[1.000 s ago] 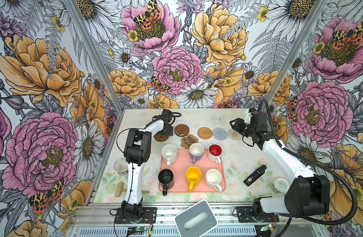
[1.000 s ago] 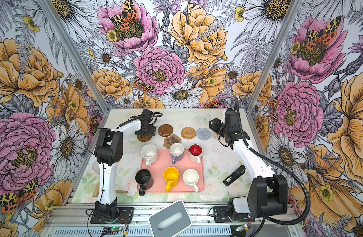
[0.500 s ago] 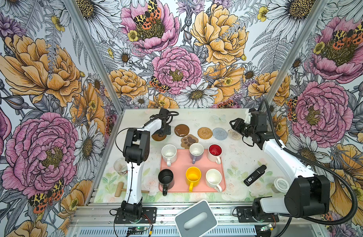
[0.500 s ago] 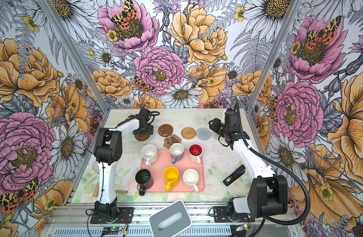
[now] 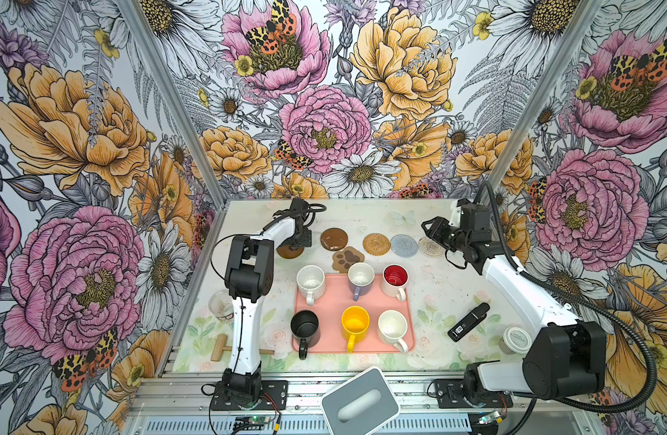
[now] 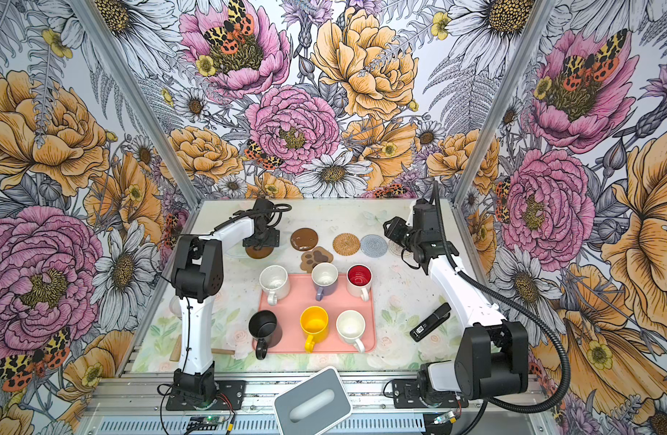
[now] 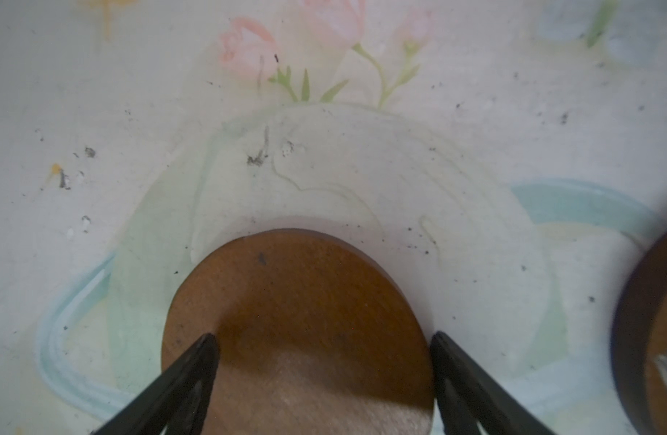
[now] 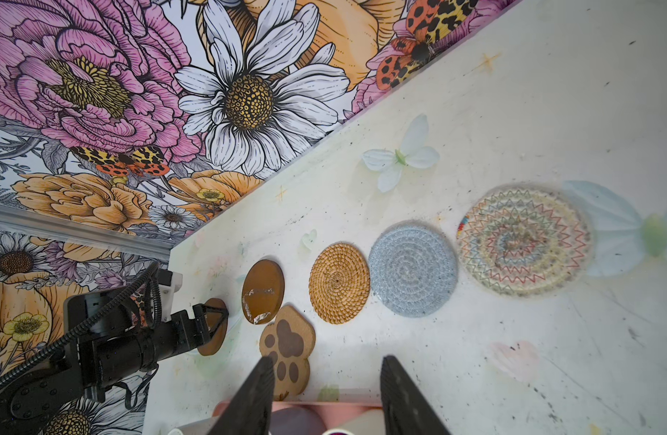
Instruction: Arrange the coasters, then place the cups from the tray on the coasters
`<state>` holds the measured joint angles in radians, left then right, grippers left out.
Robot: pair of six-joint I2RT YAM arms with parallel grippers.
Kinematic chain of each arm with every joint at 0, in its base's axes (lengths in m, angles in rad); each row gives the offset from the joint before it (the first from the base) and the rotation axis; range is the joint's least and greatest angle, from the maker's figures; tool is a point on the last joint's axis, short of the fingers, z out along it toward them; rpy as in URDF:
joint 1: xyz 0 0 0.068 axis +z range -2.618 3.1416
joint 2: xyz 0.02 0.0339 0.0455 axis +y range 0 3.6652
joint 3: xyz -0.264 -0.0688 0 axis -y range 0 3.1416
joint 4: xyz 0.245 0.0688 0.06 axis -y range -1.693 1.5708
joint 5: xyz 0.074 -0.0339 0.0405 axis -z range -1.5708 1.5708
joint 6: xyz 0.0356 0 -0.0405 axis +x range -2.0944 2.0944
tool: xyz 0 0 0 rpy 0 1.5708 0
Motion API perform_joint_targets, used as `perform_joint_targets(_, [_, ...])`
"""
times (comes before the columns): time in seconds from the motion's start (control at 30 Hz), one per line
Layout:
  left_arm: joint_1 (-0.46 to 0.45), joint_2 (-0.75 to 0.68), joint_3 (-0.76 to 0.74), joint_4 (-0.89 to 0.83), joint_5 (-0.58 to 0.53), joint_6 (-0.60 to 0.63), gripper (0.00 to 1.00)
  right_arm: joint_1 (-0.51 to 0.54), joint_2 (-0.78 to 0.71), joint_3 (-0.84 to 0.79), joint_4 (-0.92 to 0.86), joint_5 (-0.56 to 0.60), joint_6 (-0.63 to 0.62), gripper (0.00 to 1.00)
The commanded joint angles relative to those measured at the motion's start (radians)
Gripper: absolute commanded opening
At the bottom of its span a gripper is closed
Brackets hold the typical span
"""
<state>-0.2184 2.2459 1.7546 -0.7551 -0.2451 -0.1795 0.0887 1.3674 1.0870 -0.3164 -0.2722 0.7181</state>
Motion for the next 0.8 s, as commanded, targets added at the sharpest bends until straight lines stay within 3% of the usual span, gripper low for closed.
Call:
perform_joint_targets(0.0, [-0.009,-0.075,0.035,-0.029,0.02,-0.003,0.88,0.006,-0.032,0.015,0.015,-0.016,0.006,0.48])
perform_joint_targets(0.17, [-0.051,-0.133,0.089,-0.043,0.029,-0.007,0.89,0.009,-0.033,0.016,0.015,-0.019,0.006,0.49])
perform_joint_targets(0.3, [-0.117,-0.12,0.165,-0.057,0.119,-0.004,0.9,0.011,-0.025,0.018,0.015,-0.026,0.005,0.5])
perform_joint_targets(0.53, [-0.233,0.058,0.411,-0.152,0.134,0.018,0.9,0.014,-0.028,0.014,0.015,-0.035,0.004,0.55])
perform_joint_targets(0.77, [-0.261,0.216,0.593,-0.192,0.127,-0.021,0.9,0.014,-0.035,0.018,0.014,-0.054,-0.001,0.56])
